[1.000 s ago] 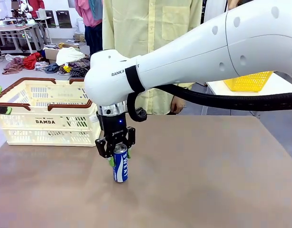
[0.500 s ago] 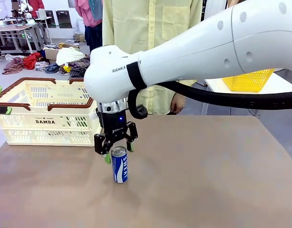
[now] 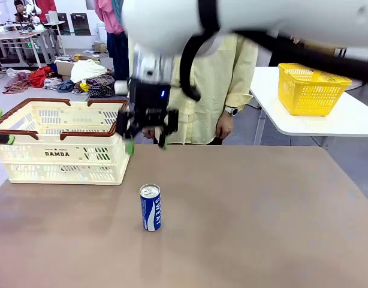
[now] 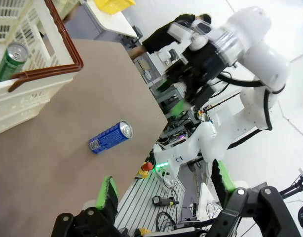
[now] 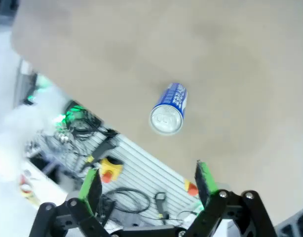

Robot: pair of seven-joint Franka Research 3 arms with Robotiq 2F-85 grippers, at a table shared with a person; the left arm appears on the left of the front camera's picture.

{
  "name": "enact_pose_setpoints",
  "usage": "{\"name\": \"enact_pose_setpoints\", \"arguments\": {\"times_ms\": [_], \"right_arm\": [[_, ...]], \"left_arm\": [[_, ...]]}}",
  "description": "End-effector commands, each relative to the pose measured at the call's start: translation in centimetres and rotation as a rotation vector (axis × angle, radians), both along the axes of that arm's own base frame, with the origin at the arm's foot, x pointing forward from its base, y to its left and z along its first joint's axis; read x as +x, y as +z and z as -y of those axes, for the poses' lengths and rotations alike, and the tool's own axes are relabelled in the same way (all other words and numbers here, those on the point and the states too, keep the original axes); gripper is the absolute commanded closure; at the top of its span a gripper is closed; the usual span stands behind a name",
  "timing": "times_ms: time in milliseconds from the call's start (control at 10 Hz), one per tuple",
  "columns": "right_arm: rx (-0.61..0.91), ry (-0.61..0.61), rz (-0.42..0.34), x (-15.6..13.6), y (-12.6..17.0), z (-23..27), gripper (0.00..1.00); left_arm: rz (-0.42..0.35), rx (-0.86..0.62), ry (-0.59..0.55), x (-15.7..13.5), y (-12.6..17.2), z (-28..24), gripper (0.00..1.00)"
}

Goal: Place the drinks into the Shopping basket.
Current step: Pick up one drink and place it into the Shopping basket.

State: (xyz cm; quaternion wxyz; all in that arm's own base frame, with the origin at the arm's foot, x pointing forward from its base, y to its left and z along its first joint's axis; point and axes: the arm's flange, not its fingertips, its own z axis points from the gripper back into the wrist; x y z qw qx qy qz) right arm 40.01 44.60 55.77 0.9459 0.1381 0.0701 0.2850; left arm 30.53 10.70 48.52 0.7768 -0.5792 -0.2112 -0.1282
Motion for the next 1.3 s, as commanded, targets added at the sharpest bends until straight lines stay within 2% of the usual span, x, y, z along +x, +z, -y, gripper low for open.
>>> {"name": "enact_pose_setpoints", "arguments": {"times_ms": [0, 100, 200, 300, 500, 700, 800, 1000, 1100, 1200], "right_arm": [[0.168, -0.197, -0.122, 1.1, 3.4, 7.2, 0.0], [0.263, -0.305, -0.275, 1.4, 4.8, 12.0, 0.0], [0.344, -0.415, -0.36, 1.1, 5.0, 17.7, 0.0], [0.434, -0.504, -0.404, 0.2, 4.8, 24.0, 0.0], [0.605, -0.624, -0.481, -3.4, 3.9, 38.2, 0.0], [0.792, -0.718, -0.504, -9.0, 1.8, 50.2, 0.0], [0.901, -0.78, -0.493, -13.1, -0.6, 55.6, 0.0], [1.045, -0.868, -0.447, -19.6, -6.0, 61.7, 0.0], [1.075, -0.897, -0.436, -21.4, -8.8, 63.1, 0.0], [1.043, -0.921, -0.421, -22.1, -11.4, 63.1, 0.0]], "left_arm": [[0.02, -0.022, 0.0, 0.0, 0.1, 0.1, 0.0], [0.02, -0.022, 0.0, 0.0, 0.1, 0.1, 0.0], [0.02, -0.022, 0.0, 0.0, 0.1, 0.1, 0.0], [0.02, -0.022, 0.0, 0.0, 0.1, 0.1, 0.0], [0.02, -0.022, 0.0, 0.0, 0.1, 0.1, 0.0], [0.02, -0.022, 0.0, 0.0, 0.1, 0.1, 0.0], [0.02, -0.022, 0.0, 0.0, 0.1, 0.1, 0.0], [0.02, -0.022, 0.0, 0.0, 0.1, 0.1, 0.0], [0.02, -0.022, 0.0, 0.0, 0.1, 0.1, 0.0], [0.02, -0.022, 0.0, 0.0, 0.1, 0.1, 0.0]]}}
